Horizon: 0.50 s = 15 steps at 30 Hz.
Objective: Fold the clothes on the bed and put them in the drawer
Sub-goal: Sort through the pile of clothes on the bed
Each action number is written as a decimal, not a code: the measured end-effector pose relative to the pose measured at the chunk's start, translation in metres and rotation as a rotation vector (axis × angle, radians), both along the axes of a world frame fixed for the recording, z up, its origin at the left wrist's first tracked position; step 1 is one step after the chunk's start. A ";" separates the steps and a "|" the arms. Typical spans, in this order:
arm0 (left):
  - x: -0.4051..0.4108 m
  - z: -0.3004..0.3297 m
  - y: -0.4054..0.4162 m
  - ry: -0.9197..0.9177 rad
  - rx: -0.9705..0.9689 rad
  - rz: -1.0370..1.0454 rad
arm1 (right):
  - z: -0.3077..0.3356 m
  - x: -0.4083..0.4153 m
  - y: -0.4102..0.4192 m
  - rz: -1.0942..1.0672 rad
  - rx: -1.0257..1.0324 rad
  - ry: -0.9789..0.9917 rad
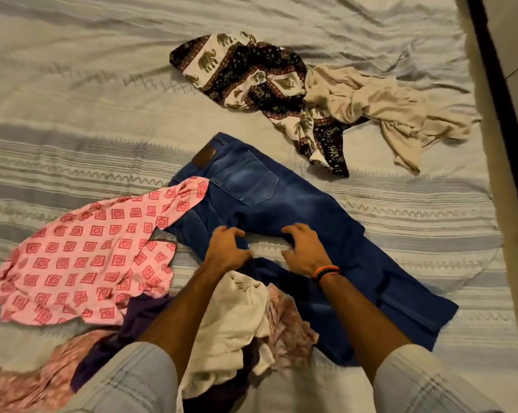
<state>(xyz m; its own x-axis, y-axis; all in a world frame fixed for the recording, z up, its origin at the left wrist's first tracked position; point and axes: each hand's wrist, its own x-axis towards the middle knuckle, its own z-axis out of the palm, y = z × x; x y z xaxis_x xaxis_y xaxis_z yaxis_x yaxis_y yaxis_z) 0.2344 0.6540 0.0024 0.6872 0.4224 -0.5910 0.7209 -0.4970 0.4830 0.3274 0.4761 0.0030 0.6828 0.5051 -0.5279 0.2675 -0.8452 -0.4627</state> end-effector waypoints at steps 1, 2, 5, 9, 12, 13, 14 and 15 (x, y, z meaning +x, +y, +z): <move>0.006 -0.008 0.004 0.014 0.019 -0.010 | -0.007 0.008 0.006 0.049 -0.034 -0.035; 0.012 -0.019 0.007 0.031 0.039 -0.028 | -0.018 0.015 0.012 0.106 -0.068 -0.072; 0.022 -0.034 0.013 0.113 0.089 -0.127 | -0.039 0.030 0.027 0.272 -0.168 -0.181; 0.026 -0.053 0.016 0.240 0.082 -0.226 | -0.062 0.038 0.040 0.373 -0.286 -0.166; 0.026 -0.055 0.017 0.083 0.028 -0.061 | -0.068 0.036 0.043 0.336 -0.307 -0.072; 0.027 -0.051 0.016 -0.010 -0.007 0.058 | -0.068 0.035 0.044 0.276 -0.261 -0.027; 0.029 -0.048 0.016 -0.085 -0.044 0.183 | -0.066 0.033 0.043 0.191 -0.185 0.022; 0.029 -0.040 0.014 -0.146 -0.088 0.302 | -0.060 0.030 0.042 0.095 -0.093 0.066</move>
<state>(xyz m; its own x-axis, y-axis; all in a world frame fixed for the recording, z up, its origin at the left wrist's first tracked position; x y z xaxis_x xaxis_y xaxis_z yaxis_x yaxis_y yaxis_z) 0.2637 0.6682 -0.0375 0.6189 0.5715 -0.5389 0.7492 -0.2232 0.6236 0.3572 0.5179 -0.0571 0.5968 0.5122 -0.6177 0.3196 -0.8578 -0.4025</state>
